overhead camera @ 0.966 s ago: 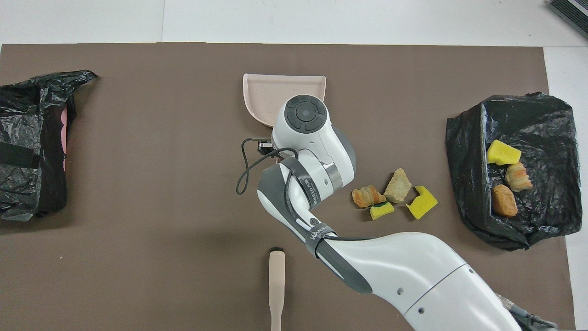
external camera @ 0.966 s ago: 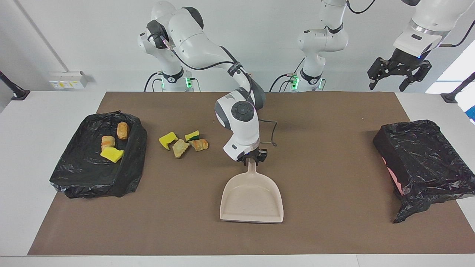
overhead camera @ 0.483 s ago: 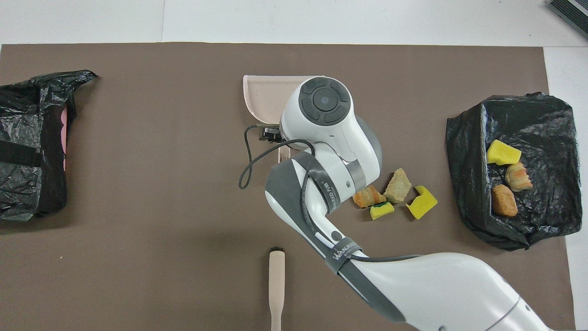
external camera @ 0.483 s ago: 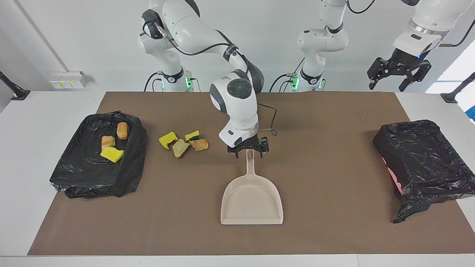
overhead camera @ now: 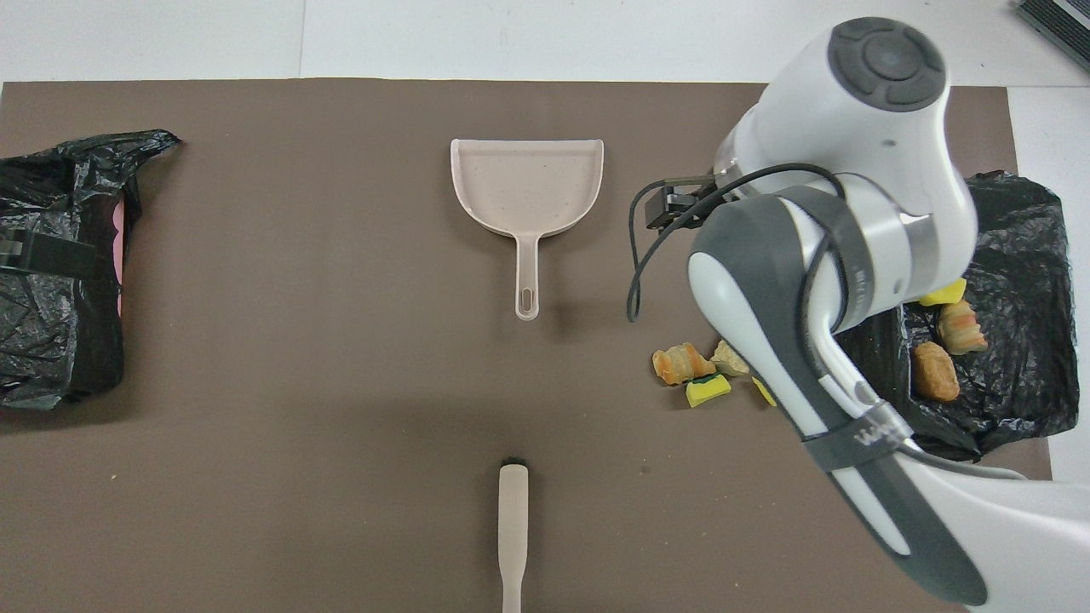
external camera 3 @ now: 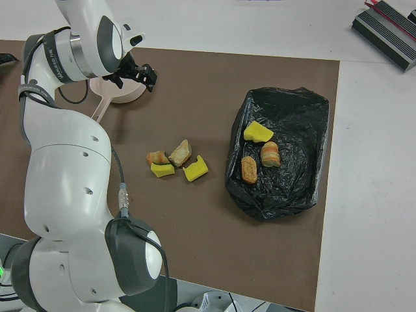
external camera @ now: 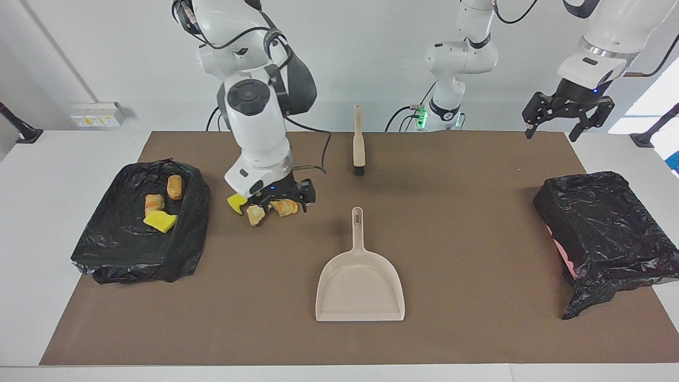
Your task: Sweep and dump trash in bin
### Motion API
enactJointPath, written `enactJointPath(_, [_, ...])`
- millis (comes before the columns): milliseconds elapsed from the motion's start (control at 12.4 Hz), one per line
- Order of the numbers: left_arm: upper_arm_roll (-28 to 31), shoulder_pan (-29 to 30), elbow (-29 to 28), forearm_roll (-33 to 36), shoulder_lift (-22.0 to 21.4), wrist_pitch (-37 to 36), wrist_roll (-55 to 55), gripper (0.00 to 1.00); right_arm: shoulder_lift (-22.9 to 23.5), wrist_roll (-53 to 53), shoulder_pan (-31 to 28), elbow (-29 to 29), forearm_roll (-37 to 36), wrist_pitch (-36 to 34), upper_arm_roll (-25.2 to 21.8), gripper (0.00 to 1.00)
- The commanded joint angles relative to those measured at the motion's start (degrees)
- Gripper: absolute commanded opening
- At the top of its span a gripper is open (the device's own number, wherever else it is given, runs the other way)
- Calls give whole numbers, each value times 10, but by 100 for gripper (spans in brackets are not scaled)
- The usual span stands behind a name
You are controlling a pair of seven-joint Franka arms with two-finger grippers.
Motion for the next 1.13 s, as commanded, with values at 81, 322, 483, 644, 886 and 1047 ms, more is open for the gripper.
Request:
enactJointPath(81, [-1, -35, 21, 12, 49, 35, -6, 100, -54, -28, -35, -14, -33, -48, 7, 100])
enactJointPath(322, [-2, -80, 35, 12, 107, 97, -79, 100, -113, -32, -86, -13, -33, -80, 6, 100])
enactJointPath(483, [0, -117, 40, 16, 145, 131, -111, 100, -140, -33, -128, -12, -25, -102, 6, 100])
enactJointPath(644, [0, -153, 74, 27, 200, 150, -164, 100, -163, -44, -149, -8, -26, -131, 5, 100])
enactJointPath(886, [-1, -203, 118, 43, 276, 193, -256, 100, -191, -59, -164, -15, -22, -165, 5, 100])
enactJointPath(1047, [-2, -230, 117, 43, 299, 216, -293, 100, -202, -61, -179, -31, -21, -168, 4, 100])
